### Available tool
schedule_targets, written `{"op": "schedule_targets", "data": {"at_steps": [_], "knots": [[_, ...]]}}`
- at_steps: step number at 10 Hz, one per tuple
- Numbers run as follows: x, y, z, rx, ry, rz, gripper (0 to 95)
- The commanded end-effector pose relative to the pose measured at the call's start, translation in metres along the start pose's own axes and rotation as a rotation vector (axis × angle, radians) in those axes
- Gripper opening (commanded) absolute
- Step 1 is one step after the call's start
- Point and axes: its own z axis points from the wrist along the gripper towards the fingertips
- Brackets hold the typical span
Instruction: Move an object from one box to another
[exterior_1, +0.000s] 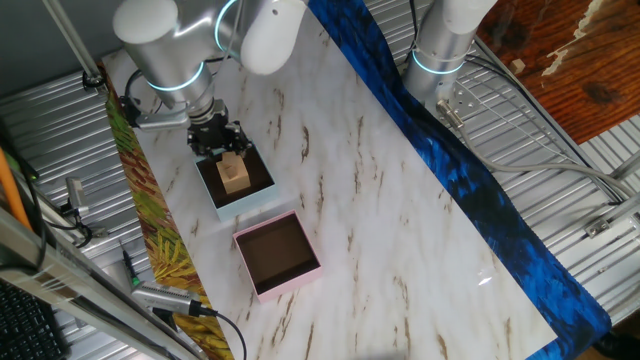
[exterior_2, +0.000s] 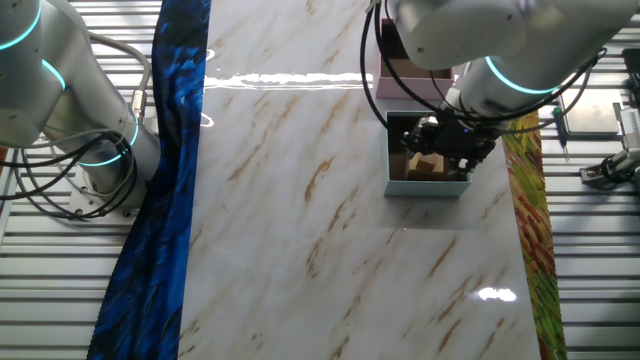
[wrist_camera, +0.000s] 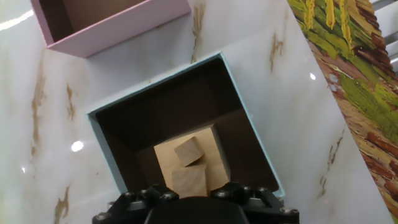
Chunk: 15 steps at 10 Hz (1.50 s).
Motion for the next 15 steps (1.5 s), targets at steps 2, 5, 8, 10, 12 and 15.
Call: {"op": "schedule_targets", "data": {"at_steps": [2, 5, 8, 10, 12, 15], "knots": [[0.0, 0.0, 0.0, 0.001, 0.002, 0.013, 0.0], [0.0, 0.0, 0.0, -0.002, 0.001, 0.019, 0.0], [0.001, 0.0, -0.003, -0.003, 0.005, 0.021, 0.0], [0.003, 0.002, -0.013, -0.001, 0.015, 0.031, 0.0], [0.005, 0.005, -0.021, 0.0, 0.019, 0.039, 0.0], [0.01, 0.007, -0.035, -0.004, 0.014, 0.044, 0.0]]}}
